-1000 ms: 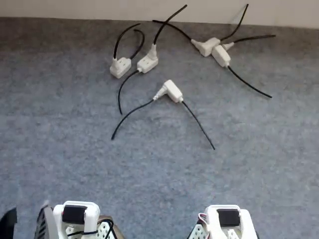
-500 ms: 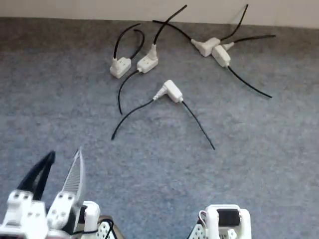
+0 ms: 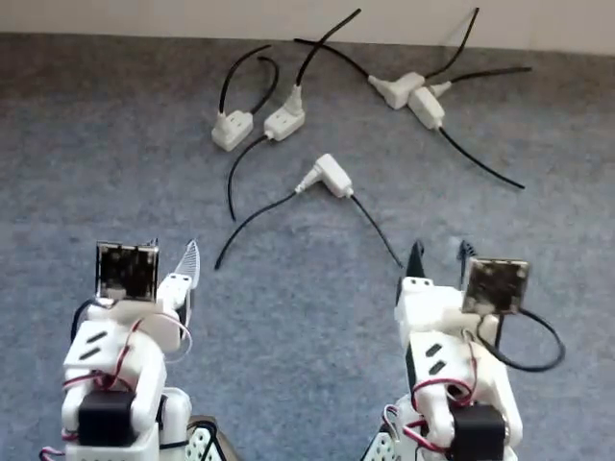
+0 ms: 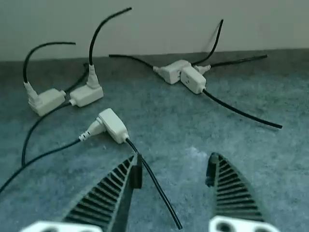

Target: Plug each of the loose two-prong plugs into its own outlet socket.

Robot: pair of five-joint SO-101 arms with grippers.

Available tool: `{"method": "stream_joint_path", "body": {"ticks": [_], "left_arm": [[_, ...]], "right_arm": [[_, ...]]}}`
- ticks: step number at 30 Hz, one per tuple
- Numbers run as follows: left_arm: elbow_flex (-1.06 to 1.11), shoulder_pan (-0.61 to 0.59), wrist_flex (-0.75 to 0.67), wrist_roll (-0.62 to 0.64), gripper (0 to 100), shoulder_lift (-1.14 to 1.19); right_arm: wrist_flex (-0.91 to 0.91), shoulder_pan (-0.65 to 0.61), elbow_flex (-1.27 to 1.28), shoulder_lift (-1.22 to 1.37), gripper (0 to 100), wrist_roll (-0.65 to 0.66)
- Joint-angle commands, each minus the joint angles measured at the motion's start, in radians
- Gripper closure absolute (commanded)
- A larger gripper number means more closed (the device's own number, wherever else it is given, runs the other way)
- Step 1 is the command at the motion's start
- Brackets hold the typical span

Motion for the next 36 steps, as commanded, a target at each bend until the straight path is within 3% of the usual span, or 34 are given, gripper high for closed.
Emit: {"method": "stream_joint_path", "body": {"ticks": [1, 5, 7, 14, 20, 22, 27, 30, 32, 36], "left_arm": [[0.054, -0.033, -0.06, 0.143, 88, -0.007], [0.062, -0.027, -0.055, 0.287, 100, -0.007], [0.079, -0.031, -0.054, 0.292, 98, -0.005], [0.239, -0.033, -0.055, 0.281, 99, -0.005], [0.375, -0.028, -0.052, 0.069, 99, -0.005], [0.372, -0.028, -0.015, 0.003, 99, -0.005], [0.372, -0.025, 0.161, -0.005, 99, -0.005], [0.372, -0.027, 0.187, -0.005, 99, -0.005], [0.372, -0.027, 0.192, -0.005, 99, -0.005], [0.372, -0.031, 0.221, -0.005, 99, -0.005]], "right_arm": [[-0.022, 0.01, 0.042, -0.007, 79.9, 0.04], [-0.022, 0.01, 0.067, -0.007, 93.8, 0.038], [-0.021, 0.01, 0.079, -0.007, 99.8, 0.038], [0.07, 0.005, 0.199, -0.007, 99.1, 0.04], [0.165, 0.005, 0.286, -0.007, 99.1, 0.04], [0.18, 0.005, 0.335, -0.007, 99.1, 0.04], [0.145, 0.005, 0.49, -0.005, 99.1, 0.041], [0.183, 0.008, 0.507, -0.001, 99.1, 0.043], [0.185, 0.01, 0.507, -0.001, 99.1, 0.083], [0.22, 0.01, 0.507, -0.001, 99.1, 0.301]]}}
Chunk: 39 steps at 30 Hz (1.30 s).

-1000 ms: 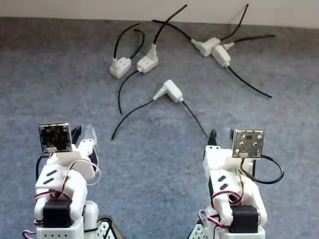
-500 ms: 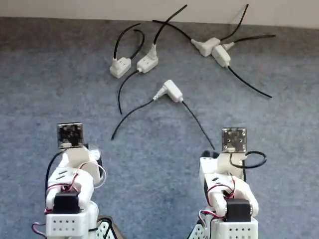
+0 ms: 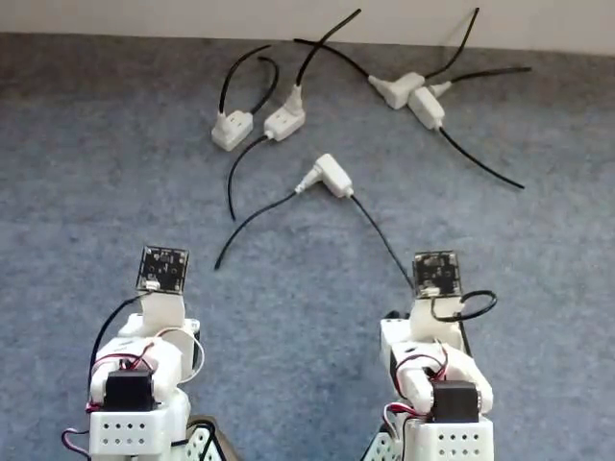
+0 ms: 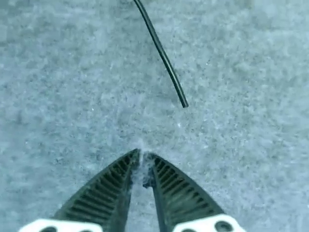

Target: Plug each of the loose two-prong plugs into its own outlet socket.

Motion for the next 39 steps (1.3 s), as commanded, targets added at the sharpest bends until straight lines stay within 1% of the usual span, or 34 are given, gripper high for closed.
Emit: {"method": "stream_joint_path", "body": {"ticks": [1, 3, 7, 10, 39], "left_arm": [[0.018, -0.005, 0.021, -0.006, 99, -0.007], [0.018, -0.001, 0.021, -0.005, 99, -0.007], [0.018, -0.005, 0.021, -0.003, 99, -0.007], [0.018, -0.005, 0.021, -0.003, 99, -0.007], [0.018, -0.005, 0.021, -0.003, 99, -0.007]], "right_arm": [[0.025, 0.005, 0.157, -0.001, 99.1, 0.161], [0.024, 0.005, 0.157, -0.001, 99.1, 0.123], [0.021, 0.007, 0.157, -0.002, 99.1, -0.058], [0.021, 0.007, 0.157, -0.004, 99.1, -0.141], [0.021, 0.008, 0.157, -0.004, 99.1, -0.146]]}}
